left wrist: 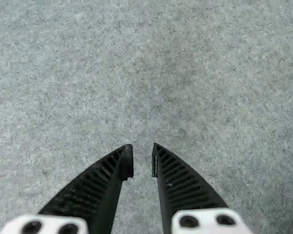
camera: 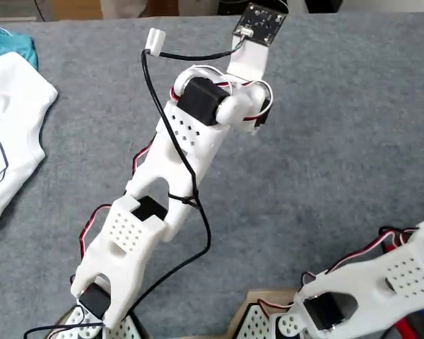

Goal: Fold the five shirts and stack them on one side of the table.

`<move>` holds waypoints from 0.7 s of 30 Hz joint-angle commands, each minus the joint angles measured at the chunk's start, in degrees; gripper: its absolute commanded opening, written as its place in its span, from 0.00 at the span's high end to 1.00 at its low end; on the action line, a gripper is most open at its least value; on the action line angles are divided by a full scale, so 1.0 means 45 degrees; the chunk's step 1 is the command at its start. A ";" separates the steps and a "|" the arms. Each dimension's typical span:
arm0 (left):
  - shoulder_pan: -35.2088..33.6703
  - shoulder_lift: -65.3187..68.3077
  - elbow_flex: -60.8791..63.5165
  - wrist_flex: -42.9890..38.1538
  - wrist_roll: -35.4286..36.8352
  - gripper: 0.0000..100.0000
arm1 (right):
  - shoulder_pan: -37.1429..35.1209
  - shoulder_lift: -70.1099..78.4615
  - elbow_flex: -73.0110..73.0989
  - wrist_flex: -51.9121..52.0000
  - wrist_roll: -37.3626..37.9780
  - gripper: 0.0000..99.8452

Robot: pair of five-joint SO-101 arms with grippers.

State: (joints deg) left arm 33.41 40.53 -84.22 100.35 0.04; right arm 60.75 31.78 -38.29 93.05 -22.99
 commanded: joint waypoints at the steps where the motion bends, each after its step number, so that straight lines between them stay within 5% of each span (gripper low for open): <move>1: -0.0215 -0.0830 0.0020 0.0117 0.0098 0.91 | -0.0303 0.0557 -0.1338 -0.0156 -0.0176 0.88; 4: -0.0352 -0.0830 0.0020 0.0117 0.0098 0.91 | -0.0420 0.1084 -0.1709 -0.0020 -0.0371 0.81; 21: -0.0547 -0.0752 0.0020 0.0117 0.0098 0.91 | -0.0635 0.2237 -0.1944 -0.0195 -0.1231 0.85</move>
State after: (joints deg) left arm 31.47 40.53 -84.22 100.35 0.04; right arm 58.55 42.07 -44.09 92.70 -28.00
